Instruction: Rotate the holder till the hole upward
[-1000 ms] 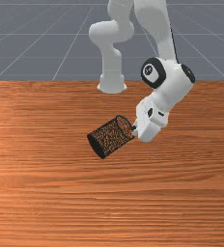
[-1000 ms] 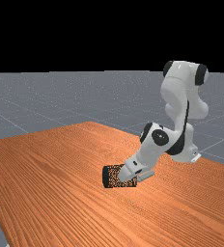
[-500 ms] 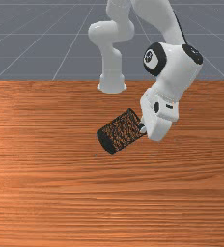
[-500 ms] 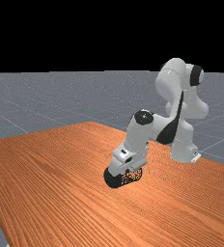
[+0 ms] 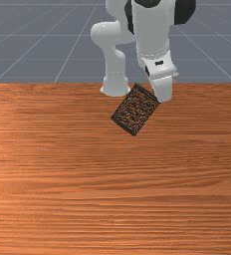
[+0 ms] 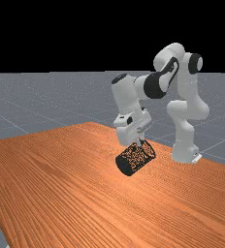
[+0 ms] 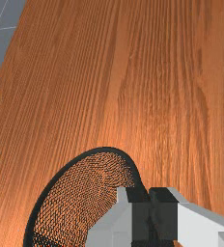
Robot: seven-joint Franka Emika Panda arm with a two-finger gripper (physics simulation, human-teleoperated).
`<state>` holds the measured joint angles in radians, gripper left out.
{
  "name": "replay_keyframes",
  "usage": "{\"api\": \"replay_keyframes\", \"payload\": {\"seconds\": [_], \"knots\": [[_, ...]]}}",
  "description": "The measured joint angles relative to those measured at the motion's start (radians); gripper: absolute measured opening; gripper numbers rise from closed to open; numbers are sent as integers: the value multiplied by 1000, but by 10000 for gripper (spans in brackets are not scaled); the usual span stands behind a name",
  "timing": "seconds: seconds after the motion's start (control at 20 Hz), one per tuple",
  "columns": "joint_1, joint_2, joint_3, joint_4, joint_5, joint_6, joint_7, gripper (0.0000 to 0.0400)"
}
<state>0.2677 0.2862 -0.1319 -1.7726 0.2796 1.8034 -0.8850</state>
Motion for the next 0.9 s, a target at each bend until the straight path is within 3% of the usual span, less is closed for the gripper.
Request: {"api": "replay_keyframes", "payload": {"seconds": [0.1,0.2,0.25,0.3,0.35,0.45,0.55,0.9], "knots": [[19,-95,-31,-129,55,14,-32,24],[-13,-77,-13,-151,131,43,-90,10],[-8,-86,-13,-180,95,143,-75,163],[22,-112,-29,-208,-60,257,38,256],[23,-115,-31,-220,-116,297,76,313],[17,-102,-30,-215,-120,308,82,368],[47,-95,-41,-202,-255,308,235,388],[61,-104,-33,-190,-259,292,246,400]]}}
